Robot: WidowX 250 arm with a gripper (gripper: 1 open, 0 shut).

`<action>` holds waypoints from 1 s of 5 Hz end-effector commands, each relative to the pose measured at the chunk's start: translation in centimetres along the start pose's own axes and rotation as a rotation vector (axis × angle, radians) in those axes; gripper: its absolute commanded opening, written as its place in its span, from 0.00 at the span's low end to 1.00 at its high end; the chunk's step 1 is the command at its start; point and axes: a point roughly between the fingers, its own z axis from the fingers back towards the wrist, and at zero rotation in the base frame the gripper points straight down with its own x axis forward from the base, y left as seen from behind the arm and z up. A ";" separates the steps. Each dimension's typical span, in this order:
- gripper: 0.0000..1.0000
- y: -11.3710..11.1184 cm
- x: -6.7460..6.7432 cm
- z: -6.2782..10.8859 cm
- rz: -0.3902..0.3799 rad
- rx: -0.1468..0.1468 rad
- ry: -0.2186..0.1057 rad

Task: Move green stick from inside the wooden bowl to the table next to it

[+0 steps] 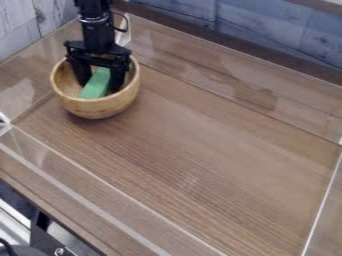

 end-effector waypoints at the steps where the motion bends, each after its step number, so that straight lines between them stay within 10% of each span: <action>1: 1.00 -1.7 0.4 0.9 -0.044 0.005 -0.038; 2: 1.00 -3.1 0.1 0.4 -0.071 0.002 -0.030; 3: 0.00 -3.4 0.1 0.6 -0.135 -0.002 -0.030; 5: 0.00 -3.0 -1.5 4.2 -0.243 -0.021 -0.033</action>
